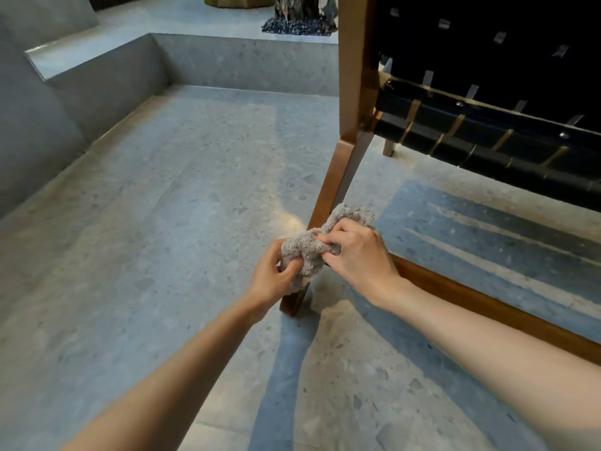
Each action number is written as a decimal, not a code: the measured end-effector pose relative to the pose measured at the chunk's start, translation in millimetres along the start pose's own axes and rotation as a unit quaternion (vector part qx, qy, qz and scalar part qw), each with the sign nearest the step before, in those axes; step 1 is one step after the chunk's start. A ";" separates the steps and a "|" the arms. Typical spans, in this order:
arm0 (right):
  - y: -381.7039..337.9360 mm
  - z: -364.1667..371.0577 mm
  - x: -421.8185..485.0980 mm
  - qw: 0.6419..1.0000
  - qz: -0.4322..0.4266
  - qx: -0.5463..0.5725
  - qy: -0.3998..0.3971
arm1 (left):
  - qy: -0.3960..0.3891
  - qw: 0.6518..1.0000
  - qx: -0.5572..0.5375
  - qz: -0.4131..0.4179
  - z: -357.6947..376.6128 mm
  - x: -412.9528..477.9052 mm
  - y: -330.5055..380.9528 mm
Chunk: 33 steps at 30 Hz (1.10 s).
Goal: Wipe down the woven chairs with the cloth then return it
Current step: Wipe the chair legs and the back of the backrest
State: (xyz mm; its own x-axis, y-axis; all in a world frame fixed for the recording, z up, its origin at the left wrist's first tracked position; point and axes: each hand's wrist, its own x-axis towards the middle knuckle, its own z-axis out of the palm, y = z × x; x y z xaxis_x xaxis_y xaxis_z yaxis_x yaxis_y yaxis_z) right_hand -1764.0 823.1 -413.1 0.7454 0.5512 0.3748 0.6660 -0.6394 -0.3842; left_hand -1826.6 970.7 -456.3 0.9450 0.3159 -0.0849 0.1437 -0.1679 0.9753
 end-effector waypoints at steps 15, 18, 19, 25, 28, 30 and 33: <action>-21.1 46.0 -44.9 0.988 0.136 0.062 -0.030 | -0.038 0.998 -0.010 -0.042 -24.7 -19.2 -38.7; -20.8 53.6 -53.3 0.978 0.175 0.114 -0.024 | -0.062 0.996 -0.029 -0.062 -27.6 -18.5 -42.3; -20.7 56.0 -56.5 0.971 0.195 0.138 -0.023 | -0.075 0.994 -0.037 -0.074 -28.7 -17.8 -42.7; -36.9 72.1 -71.0 0.917 0.294 0.256 -0.087 | -0.163 0.976 -0.099 -0.109 -33.4 -8.8 -38.1; -42.9 76.1 -59.2 0.895 0.320 0.307 -0.053 | -0.135 0.983 -0.095 -0.079 -25.4 -2.2 -32.7; -43.5 77.3 -54.1 0.892 0.337 0.301 -0.036 | -0.126 0.986 -0.095 -0.061 -19.6 1.0 -29.6; -41.1 80.8 -55.3 0.904 0.326 0.272 -0.056 | -0.128 0.988 -0.078 -0.042 -14.7 -0.5 -31.2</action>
State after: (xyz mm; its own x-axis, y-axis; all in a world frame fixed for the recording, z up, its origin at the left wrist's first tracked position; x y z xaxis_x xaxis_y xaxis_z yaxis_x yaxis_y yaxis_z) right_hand -1830.3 862.2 -486.2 0.9621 0.2233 -0.1568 -0.0231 -0.5061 -0.8621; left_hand -1835.8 989.5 -483.7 0.9779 0.0737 -0.1955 0.1961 0.0003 0.9806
